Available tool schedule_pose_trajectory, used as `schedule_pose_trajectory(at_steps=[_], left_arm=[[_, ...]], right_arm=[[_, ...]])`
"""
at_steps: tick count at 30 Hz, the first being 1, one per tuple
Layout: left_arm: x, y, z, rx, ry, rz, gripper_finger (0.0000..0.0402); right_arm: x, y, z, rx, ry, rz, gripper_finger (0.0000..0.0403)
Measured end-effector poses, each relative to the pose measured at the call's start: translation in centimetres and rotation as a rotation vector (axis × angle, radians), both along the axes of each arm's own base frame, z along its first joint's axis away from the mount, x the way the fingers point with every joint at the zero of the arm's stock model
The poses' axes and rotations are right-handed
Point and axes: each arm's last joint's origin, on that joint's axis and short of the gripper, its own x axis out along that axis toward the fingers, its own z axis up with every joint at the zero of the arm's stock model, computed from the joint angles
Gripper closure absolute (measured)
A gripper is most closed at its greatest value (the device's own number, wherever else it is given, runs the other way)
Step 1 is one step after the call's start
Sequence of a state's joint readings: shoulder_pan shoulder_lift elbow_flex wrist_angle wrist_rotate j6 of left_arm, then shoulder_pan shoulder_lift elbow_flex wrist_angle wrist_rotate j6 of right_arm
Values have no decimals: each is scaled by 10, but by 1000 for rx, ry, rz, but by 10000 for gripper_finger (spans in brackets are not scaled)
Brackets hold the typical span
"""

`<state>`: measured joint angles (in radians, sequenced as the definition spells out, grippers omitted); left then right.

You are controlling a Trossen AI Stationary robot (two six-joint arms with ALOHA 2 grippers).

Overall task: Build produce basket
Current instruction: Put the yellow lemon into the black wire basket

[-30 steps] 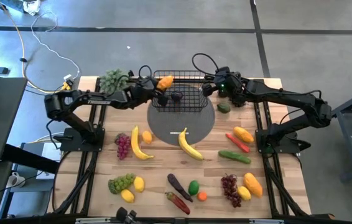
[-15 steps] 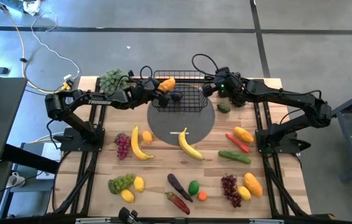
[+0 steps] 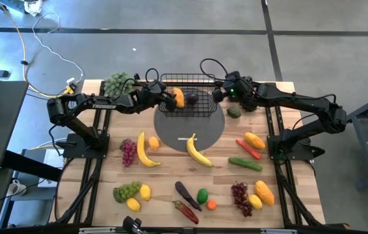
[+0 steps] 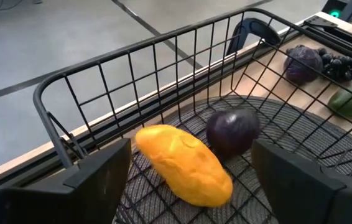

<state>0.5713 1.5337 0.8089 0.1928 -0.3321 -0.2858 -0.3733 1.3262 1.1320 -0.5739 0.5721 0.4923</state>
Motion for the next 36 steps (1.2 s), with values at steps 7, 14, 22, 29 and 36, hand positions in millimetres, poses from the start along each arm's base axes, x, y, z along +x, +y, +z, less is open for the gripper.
schedule_pose_trajectory(at_steps=[7, 14, 22, 29, 36], left_arm=[[-2, -4, 11, 9, -41, -42, 78], [-8, -11, 33, 16, -122, -122, 78], [-14, -20, 53, 15, -194, -273, 78], [-21, -26, 65, 23, -228, -314, 78], [-32, -33, 73, 5, -207, -313, 78]], right_arm=[[-4, 4, -6, 95, 50, 59, 13], [-13, 12, -11, 251, 80, 102, 13], [-34, 33, -4, 388, 82, 88, 13], [-41, 53, 0, 516, 60, 142, 13], [-42, 81, -5, 688, 123, 210, 13]])
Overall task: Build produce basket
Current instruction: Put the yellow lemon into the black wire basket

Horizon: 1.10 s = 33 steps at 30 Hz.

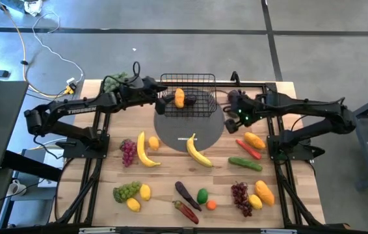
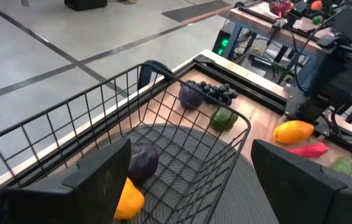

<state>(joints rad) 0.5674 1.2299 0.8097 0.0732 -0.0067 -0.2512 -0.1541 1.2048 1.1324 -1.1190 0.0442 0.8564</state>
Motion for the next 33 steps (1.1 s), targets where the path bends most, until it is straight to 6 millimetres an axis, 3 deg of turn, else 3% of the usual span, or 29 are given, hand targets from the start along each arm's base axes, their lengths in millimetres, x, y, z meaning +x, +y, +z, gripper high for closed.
schedule_pose_trajectory(at_steps=[11, 24, 33], left_arm=[[-12, -16, 10, -18, 26, -32, 78], [-9, -36, 3, -64, 110, -106, 78], [-6, -41, 3, -62, 112, -128, 78]], right_arm=[[-3, 49, -2, 76, 40, 35, 13], [-18, 112, -2, 262, 76, -9, 13], [-23, 158, -20, 266, 193, 27, 13]])
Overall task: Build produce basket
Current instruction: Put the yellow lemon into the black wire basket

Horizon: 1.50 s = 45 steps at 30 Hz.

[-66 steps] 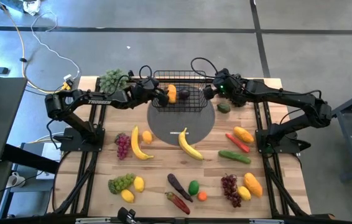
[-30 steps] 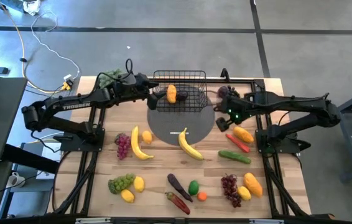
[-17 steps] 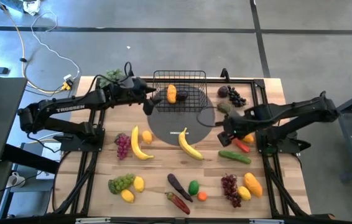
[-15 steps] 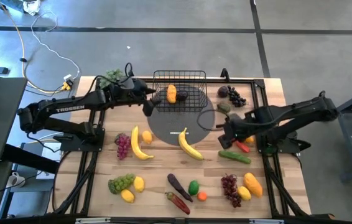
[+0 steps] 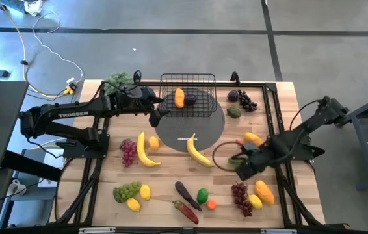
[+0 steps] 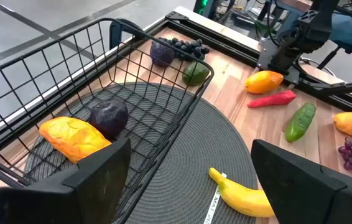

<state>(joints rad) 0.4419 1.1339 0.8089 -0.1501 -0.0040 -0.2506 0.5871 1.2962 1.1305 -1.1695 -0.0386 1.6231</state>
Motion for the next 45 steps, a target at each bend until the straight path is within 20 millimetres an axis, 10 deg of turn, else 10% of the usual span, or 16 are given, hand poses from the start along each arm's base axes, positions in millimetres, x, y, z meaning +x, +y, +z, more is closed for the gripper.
schedule_pose_trajectory(at_steps=[24, 45], left_arm=[[0, 0, 0, 15, 12, -6, 78], [0, 0, -1, 14, 11, -5, 78]], right_arm=[[4, 90, -60, 113, 193, 107, 69], [11, 108, -103, 45, 322, 66, 84]])
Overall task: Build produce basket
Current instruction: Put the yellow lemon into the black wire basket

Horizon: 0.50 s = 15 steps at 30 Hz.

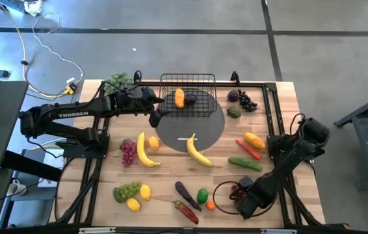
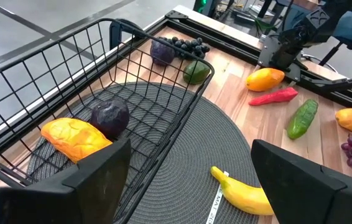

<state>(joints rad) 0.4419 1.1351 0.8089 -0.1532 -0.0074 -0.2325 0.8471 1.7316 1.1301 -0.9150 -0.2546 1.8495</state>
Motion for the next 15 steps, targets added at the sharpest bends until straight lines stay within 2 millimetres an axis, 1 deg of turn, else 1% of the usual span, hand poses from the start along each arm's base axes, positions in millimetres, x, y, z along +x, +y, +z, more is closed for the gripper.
schedule_pose_trajectory(at_steps=[8, 15], left_arm=[[0, 0, 0, 0, 0, 0, 78], [0, 0, 0, 0, 0, 0, 78]], right_arm=[[-2, 1, -3, -20, 32, -61, 105], [-2, 1, -3, -24, 36, -73, 123]])
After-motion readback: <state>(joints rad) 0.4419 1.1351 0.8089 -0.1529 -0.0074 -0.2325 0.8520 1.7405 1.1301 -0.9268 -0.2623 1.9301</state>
